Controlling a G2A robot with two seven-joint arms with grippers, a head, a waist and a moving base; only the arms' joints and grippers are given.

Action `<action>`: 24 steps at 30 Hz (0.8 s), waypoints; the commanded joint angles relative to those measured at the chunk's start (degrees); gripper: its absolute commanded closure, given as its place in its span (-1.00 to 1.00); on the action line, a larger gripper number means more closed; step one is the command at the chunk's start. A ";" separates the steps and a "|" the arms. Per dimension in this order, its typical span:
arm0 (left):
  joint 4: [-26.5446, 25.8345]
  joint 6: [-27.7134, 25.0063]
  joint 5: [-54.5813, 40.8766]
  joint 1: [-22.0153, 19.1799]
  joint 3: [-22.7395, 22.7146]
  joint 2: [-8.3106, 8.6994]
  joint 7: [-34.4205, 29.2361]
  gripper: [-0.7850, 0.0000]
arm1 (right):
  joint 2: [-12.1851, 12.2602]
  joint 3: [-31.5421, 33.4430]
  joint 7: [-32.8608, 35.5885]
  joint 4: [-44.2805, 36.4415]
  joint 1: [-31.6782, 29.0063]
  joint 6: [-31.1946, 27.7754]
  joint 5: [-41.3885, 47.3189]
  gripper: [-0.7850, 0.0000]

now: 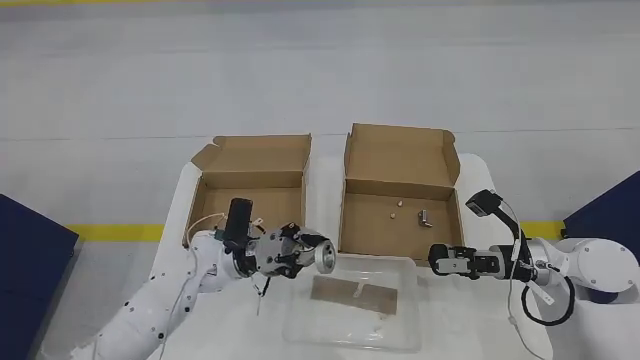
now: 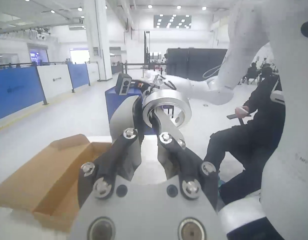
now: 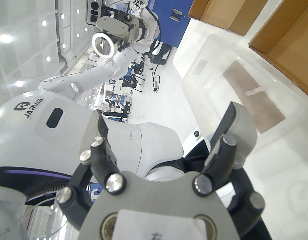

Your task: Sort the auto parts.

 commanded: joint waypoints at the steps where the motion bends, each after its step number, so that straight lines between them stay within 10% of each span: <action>1: -1.95 0.74 -3.18 0.42 -0.92 -0.12 0.75 1.00 | 0.00 0.00 0.00 0.00 0.00 0.00 0.00 -1.00; 13: -14.57 -1.80 -17.59 4.66 -11.38 -0.75 -1.77 1.00 | 0.00 0.00 0.00 0.00 0.00 0.00 0.00 -1.00; 24: -16.49 -1.53 -19.94 5.63 -12.02 -1.18 -3.19 1.00 | 0.00 0.00 0.00 0.00 0.00 0.00 0.00 -1.00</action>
